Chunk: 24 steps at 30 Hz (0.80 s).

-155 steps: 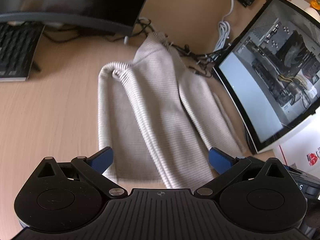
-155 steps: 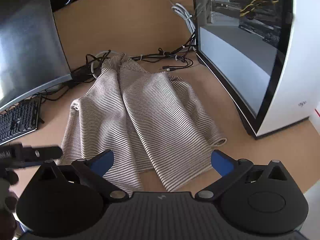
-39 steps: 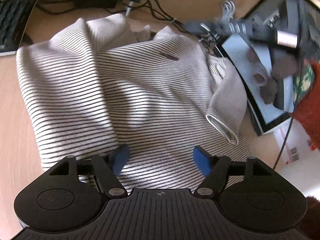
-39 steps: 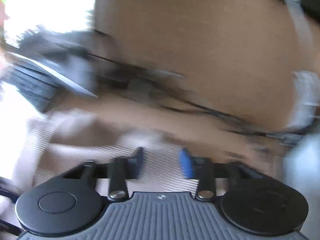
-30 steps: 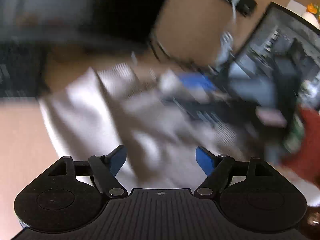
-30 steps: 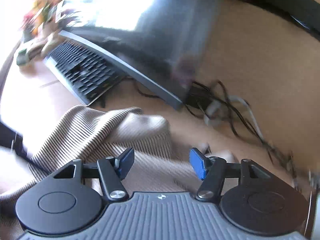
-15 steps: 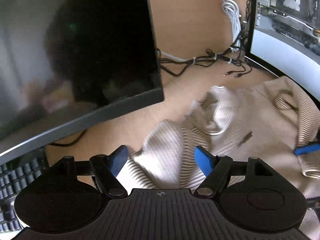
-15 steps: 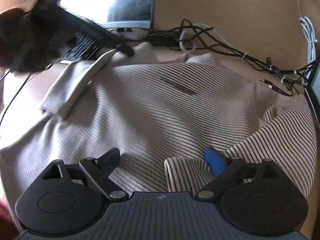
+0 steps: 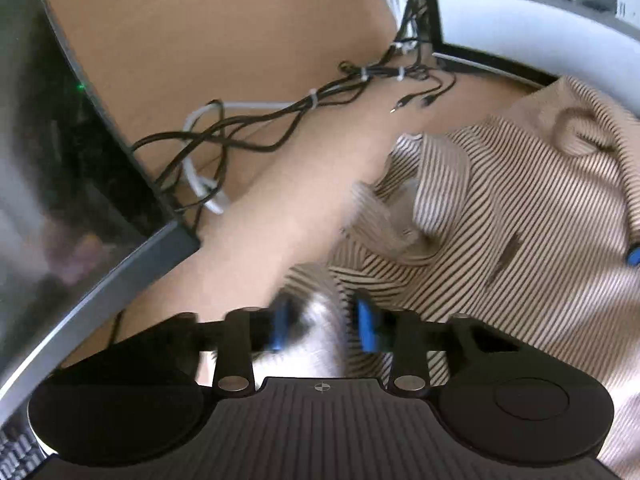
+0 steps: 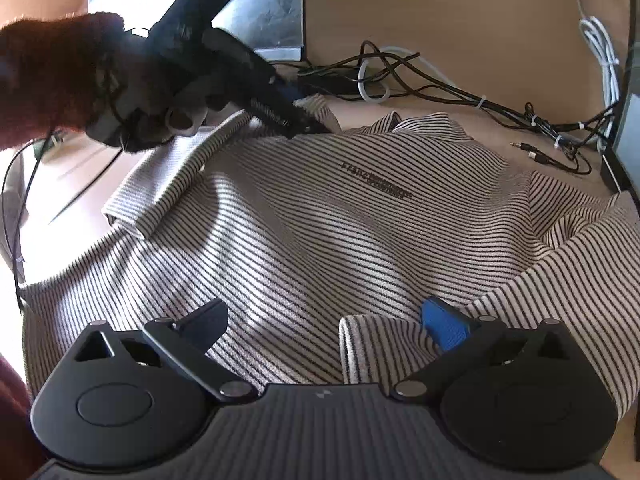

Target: Fold clothes

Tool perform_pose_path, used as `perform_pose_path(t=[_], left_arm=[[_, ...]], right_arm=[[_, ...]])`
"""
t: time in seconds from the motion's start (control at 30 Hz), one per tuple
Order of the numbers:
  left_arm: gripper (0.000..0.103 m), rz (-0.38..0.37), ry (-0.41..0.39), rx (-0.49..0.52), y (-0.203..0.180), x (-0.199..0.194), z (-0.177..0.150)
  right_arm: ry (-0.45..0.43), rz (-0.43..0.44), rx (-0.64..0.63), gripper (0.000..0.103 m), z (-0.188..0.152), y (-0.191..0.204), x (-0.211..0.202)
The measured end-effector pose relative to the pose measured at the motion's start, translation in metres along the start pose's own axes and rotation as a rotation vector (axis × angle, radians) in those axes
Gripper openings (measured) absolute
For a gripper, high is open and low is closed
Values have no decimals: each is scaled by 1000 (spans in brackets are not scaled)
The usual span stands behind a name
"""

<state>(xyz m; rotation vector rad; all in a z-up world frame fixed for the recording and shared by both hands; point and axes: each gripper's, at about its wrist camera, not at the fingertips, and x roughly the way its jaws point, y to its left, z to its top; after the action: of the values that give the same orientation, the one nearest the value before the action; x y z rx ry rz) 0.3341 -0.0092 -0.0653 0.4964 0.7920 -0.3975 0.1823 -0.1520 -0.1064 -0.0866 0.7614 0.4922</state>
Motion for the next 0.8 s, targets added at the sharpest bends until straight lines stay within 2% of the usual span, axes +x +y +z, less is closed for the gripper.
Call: perform_pose_path(t=[0.1, 0.2, 0.3, 0.43, 0.53, 0.57, 0.6, 0.7, 0.73, 0.8], left_arm=[[18, 35, 5, -21, 9, -8, -10], [17, 81, -5, -58, 20, -22, -22], [16, 139, -16, -87, 27, -37, -32], [17, 171, 26, -141, 44, -31, -50], [25, 163, 22, -232, 58, -30, -55], [31, 161, 13, -255, 61, -34, -55], [38, 165, 2, -256, 63, -41, -56], [47, 214, -28, -248, 68, -67, -61], [47, 198, -38, -281, 73, -79, -68], [56, 167, -59, -346, 82, -104, -80]], right_arm=[[5, 0, 1, 103, 1, -1, 0], [22, 7, 1, 103, 6, -3, 4], [36, 59, 12, 103, 8, -5, 5], [47, 103, -20, 103, 9, 0, 8], [66, 61, -59, 103, 11, 10, 15], [78, 37, -65, 103, 13, 15, 17], [90, 18, -72, 103, 16, 17, 21], [112, -12, -62, 103, 25, 19, 31], [113, -14, -50, 103, 27, 19, 33], [111, -17, -28, 103, 28, 18, 34]])
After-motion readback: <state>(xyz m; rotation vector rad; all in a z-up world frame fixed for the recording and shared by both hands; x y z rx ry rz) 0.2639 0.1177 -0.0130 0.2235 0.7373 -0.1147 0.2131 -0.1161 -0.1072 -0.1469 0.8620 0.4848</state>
